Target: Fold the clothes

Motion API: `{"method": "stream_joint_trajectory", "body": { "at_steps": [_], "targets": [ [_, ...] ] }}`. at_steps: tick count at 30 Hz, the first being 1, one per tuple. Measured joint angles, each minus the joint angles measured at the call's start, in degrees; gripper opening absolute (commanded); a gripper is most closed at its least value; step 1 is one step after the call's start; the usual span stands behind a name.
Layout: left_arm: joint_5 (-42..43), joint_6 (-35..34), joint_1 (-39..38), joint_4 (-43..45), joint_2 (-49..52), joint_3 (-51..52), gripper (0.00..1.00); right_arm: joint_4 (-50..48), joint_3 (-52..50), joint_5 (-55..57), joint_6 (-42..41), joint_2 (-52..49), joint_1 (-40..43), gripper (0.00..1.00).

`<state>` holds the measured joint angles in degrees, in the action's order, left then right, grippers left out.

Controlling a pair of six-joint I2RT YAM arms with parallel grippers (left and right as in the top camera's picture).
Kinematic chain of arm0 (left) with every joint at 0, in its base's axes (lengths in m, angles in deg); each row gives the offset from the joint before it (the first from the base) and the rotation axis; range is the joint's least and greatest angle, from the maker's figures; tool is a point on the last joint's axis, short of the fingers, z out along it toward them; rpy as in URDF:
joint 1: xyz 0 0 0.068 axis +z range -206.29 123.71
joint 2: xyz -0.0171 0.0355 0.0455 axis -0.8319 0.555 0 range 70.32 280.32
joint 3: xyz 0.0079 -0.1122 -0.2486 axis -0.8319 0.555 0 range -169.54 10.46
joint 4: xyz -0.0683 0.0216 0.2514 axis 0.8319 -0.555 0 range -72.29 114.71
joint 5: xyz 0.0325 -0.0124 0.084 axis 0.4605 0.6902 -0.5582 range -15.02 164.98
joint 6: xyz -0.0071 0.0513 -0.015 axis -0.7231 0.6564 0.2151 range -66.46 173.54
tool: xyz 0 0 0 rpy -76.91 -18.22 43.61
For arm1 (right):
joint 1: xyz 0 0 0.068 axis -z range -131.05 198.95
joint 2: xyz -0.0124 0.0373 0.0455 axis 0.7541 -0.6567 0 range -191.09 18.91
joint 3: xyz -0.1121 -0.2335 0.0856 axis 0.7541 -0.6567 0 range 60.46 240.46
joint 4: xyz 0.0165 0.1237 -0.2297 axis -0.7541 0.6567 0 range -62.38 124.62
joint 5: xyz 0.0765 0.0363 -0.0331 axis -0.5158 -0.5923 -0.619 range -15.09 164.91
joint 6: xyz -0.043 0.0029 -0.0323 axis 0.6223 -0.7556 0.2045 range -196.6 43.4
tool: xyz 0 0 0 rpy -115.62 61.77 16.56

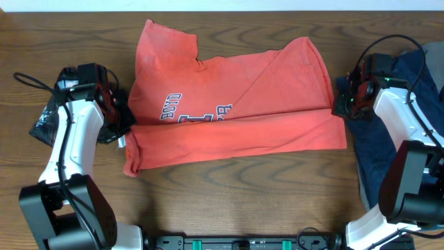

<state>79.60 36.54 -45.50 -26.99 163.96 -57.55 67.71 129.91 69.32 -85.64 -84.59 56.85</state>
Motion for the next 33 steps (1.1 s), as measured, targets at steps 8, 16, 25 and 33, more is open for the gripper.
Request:
{"method": "stream_joint_trajectory", "body": {
  "at_steps": [8,16,25,33],
  "targets": [
    [-0.3,-0.3,0.0,3.2,0.2,0.0,0.62,-3.9,0.0,0.2,-1.1,-0.1,0.0,0.55],
    [-0.5,-0.8,0.0,-12.5,0.2,0.1,0.61,6.8,-0.1,-0.2,-0.3,-0.1,0.0,0.31],
    [-0.5,0.5,0.0,-14.8,0.1,3.5,0.56,4.2,-3.2,-1.7,2.9,-0.1,-1.6,0.26],
    [-0.5,0.5,0.0,-8.2,0.1,10.6,0.56,-4.9,-11.2,-1.7,3.7,0.1,-2.0,0.22]
  ]
}}
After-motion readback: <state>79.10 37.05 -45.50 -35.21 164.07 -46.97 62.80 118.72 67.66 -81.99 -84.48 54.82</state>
